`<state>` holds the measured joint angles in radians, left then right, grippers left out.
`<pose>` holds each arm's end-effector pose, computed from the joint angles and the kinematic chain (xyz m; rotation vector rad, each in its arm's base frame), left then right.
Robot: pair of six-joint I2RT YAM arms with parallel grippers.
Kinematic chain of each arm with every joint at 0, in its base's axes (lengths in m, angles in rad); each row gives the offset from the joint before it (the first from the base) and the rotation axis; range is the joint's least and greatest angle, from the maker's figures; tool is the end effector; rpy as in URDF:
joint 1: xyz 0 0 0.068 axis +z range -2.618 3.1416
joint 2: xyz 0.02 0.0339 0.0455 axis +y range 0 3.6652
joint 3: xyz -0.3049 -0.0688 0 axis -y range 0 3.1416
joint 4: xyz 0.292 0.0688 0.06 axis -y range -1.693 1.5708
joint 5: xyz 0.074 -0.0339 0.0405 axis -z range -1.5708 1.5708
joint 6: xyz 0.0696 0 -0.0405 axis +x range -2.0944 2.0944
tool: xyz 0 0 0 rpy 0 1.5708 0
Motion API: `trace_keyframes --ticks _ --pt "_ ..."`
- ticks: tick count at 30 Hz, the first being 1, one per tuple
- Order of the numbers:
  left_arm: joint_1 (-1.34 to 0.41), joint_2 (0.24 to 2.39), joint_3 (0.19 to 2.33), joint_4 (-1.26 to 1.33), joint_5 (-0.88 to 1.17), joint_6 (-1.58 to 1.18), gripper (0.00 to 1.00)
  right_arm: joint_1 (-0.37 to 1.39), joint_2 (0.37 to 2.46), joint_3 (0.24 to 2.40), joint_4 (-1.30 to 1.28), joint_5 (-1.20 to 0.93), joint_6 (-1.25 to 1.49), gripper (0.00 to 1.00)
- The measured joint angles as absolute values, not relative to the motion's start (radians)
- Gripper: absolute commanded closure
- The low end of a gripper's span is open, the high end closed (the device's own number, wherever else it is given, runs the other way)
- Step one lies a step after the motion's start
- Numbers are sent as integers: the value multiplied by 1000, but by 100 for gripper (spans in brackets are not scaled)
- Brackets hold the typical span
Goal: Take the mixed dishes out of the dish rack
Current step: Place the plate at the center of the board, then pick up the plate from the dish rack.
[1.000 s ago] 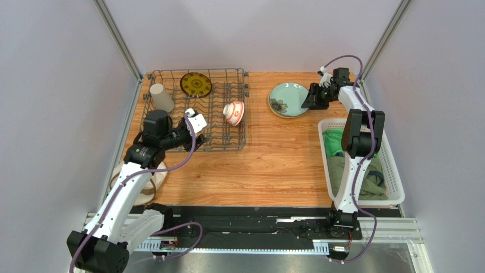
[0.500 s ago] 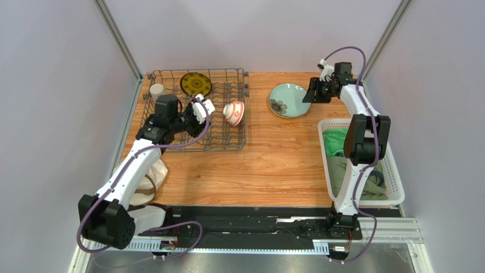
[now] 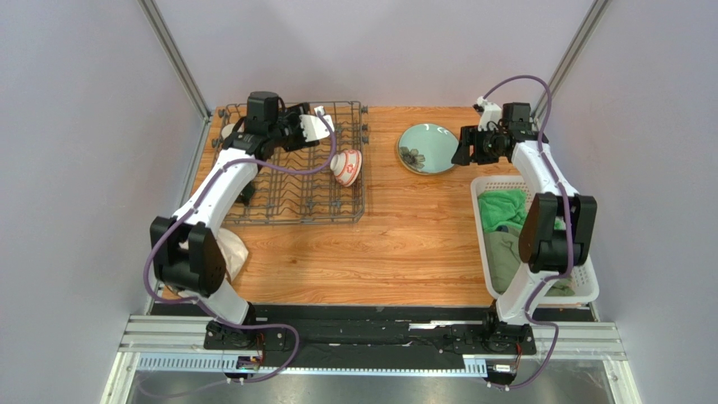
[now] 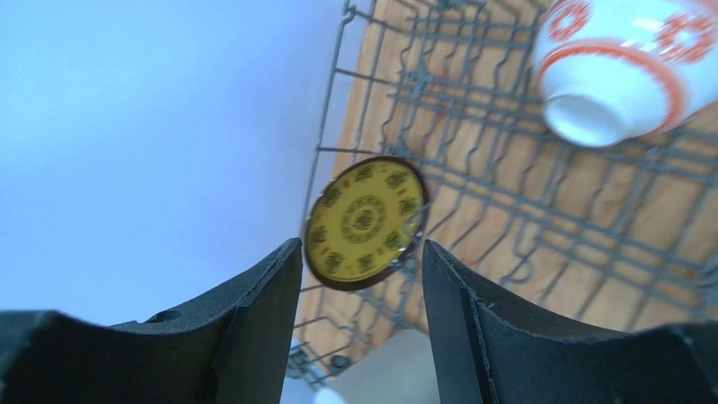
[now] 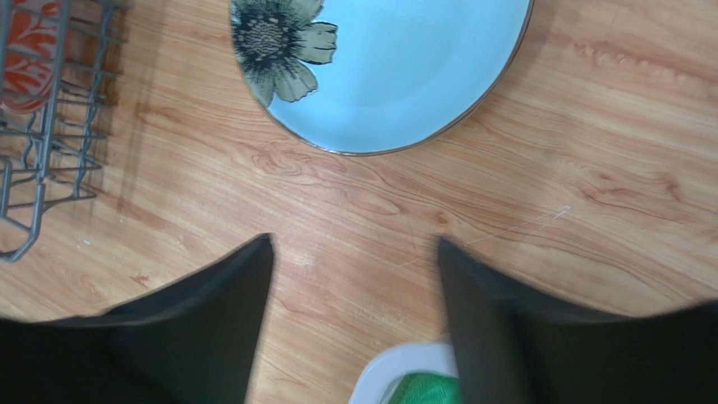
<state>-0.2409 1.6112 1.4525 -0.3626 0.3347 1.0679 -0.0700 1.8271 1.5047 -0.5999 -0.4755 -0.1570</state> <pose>0.4328 -0.1299 0.3617 1.4100 1.5078 0.1601 0.4764 -0.0015 0.2645 -0.3004 2.3952 0.4877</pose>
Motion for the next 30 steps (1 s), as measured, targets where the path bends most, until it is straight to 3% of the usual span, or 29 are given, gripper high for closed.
trace_keyframes --ticks 4,6,8,17,30 --pt "-218 1744 1612 -416 291 1185 37 -66 1657 1411 -580 -466 -194 1" --pt "-207 1820 1698 -442 261 1237 19 -66 1583 1377 -570 -465 -205 1" --pt "-197 1894 1773 -466 233 1286 13 -66 1511 1340 -554 -465 -212 1" --pt "-170 2130 1946 -569 164 1410 11 -60 1351 1242 -533 -493 -215 1" --pt "-148 2276 2138 -624 154 1589 13 -59 1328 1172 -513 -524 -207 1"
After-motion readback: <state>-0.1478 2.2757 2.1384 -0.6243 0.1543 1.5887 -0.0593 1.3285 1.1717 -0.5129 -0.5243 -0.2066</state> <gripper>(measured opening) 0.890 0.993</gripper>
